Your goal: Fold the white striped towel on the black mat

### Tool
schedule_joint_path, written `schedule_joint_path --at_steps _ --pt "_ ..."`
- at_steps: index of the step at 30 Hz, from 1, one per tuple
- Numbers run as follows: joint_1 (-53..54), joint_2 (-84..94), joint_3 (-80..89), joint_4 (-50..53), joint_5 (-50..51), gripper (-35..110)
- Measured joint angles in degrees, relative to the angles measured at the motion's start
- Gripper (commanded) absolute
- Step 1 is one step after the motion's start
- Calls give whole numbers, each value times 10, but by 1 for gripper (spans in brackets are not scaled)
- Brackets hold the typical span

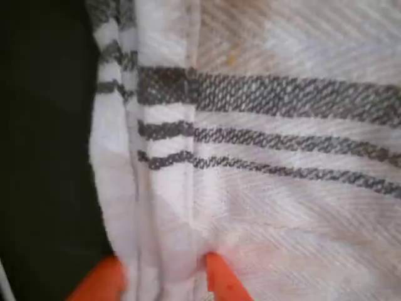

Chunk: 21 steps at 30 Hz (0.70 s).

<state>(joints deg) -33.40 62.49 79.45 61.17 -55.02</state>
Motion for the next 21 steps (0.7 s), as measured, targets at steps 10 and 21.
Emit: schedule_joint_path --at_steps 10,21 --pt "-4 7 -7 24 0 0" --pt "-4 50 -79 142 7 0"
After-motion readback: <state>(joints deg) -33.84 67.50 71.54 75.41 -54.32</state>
